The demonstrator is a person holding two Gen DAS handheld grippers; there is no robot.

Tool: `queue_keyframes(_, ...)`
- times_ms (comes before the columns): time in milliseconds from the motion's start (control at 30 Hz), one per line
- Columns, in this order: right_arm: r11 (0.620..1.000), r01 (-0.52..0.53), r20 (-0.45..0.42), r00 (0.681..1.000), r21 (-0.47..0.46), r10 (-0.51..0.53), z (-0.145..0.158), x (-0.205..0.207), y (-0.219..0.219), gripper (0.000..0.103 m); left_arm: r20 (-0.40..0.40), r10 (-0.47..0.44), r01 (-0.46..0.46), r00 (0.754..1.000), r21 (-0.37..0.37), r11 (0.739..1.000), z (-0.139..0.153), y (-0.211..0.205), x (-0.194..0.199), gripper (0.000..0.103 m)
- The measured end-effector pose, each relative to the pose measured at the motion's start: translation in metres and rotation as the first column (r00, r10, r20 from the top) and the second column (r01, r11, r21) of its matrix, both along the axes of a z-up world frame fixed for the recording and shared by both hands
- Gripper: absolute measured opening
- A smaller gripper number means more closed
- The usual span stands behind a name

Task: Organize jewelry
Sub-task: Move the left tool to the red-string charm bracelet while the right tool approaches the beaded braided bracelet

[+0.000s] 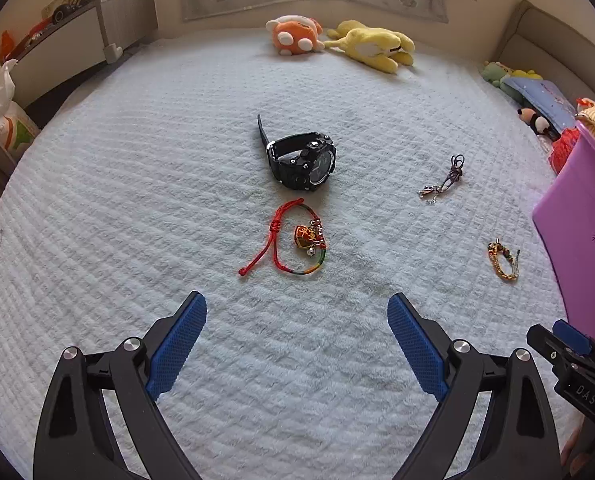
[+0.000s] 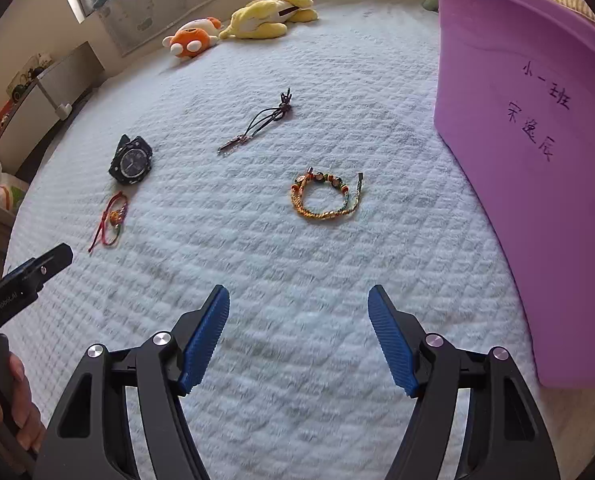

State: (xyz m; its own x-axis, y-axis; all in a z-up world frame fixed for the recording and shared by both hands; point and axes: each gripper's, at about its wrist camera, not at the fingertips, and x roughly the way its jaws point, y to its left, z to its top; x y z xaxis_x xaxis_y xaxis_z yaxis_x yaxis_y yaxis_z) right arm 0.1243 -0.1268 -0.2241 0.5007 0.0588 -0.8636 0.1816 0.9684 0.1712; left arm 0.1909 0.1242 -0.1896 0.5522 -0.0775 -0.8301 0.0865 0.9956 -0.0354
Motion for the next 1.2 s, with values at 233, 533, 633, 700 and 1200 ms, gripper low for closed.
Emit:
queue_keyframes(233,0.999,0.035,0.030,0.999,-0.032,-0.034,-0.025,0.036,-0.016,0.069,0.022,0.007,-0.008,1.000,0.032,0.999,-0.028,-0.013,0.026,0.090)
queue_keyframes(533,0.995,0.004,0.031,1.000,-0.101,-0.001,-0.042,0.062,-0.018,0.069,0.022,0.028,-0.028,0.999,0.025,0.999,-0.046,-0.016,0.048,0.090)
queue_keyframes(633,0.994,-0.005,0.031,0.999,-0.111,0.009,-0.046,0.066,-0.018,0.069,0.017,0.037,-0.038,0.999,0.015,0.999,-0.051,-0.016,0.052,0.090)
queue_keyframes(700,0.993,-0.009,0.037,0.999,-0.119,0.013,-0.047,0.069,-0.017,0.069,0.014,0.043,-0.043,0.999,0.014,0.999,-0.054,-0.016,0.054,0.090)
queue_keyframes(1200,0.988,-0.020,0.080,0.996,-0.151,0.032,-0.049,0.081,-0.011,0.069,0.038,0.046,-0.047,0.998,0.016,0.999,-0.062,-0.021,0.079,0.084)
